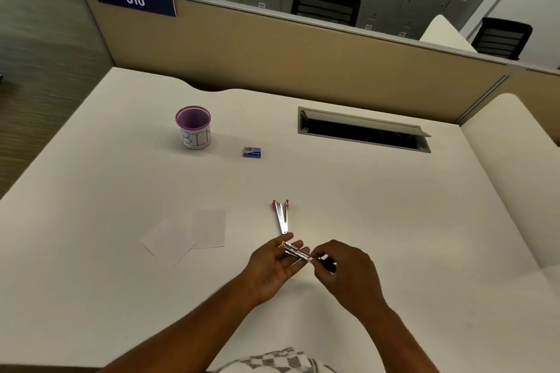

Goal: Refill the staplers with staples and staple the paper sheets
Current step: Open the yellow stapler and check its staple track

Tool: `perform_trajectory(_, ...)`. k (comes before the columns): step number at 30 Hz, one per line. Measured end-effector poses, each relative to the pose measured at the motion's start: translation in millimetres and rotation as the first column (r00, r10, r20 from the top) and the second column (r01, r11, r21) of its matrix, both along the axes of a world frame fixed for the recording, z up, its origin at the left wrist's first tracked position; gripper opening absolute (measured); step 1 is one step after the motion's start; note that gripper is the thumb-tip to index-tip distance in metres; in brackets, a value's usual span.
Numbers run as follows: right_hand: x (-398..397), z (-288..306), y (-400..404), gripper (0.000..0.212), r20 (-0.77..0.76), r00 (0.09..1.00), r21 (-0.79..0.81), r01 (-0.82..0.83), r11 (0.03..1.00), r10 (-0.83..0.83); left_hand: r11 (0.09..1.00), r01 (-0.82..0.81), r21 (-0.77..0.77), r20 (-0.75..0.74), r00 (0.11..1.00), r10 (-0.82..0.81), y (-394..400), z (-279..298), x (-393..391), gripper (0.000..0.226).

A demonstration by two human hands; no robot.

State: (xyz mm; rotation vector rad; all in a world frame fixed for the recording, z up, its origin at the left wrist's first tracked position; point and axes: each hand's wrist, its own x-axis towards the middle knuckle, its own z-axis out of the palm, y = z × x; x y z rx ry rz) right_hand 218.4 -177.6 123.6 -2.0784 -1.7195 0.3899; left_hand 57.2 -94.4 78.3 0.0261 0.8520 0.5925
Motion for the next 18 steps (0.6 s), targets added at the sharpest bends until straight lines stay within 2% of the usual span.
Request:
perform_trajectory(4, 12.1, 0.1, 2.5, 0.013, 0.063, 0.996, 0.01, -0.06, 0.998, 0.059, 0.996, 0.077, 0.043, -0.088, 0.993, -0.073, 2.4, -6.1, 1.0, 0.024)
perform_trajectory(7, 15.0, 2.4, 6.5, 0.015, 0.045, 0.996, 0.014, -0.074, 0.997, 0.073, 0.99, 0.12, 0.075, -0.164, 0.981, -0.106, 4.4, -7.4, 4.0, 0.023)
perform_trajectory(11, 17.0, 5.9, 11.6, 0.014, 0.016, 0.995, 0.012, -0.099, 0.995, 0.099, 0.995, 0.084, 0.046, -0.127, 0.989, -0.078, 5.0, -6.9, 3.2, 0.02)
perform_trajectory(14, 20.8, 11.7, 17.1, 0.015, -0.045, 0.997, 0.032, -0.062, 0.998, 0.063, 0.999, 0.043, 0.003, -0.039, 0.998, -0.043, 2.8, -6.5, 3.8, 0.018)
perform_trajectory(18, 21.6, 12.5, 20.6, 0.012, -0.057, 0.994, 0.011, -0.087, 0.996, 0.088, 0.997, 0.028, 0.065, -0.045, 0.999, -0.025, 5.1, -6.5, 6.6, 0.017)
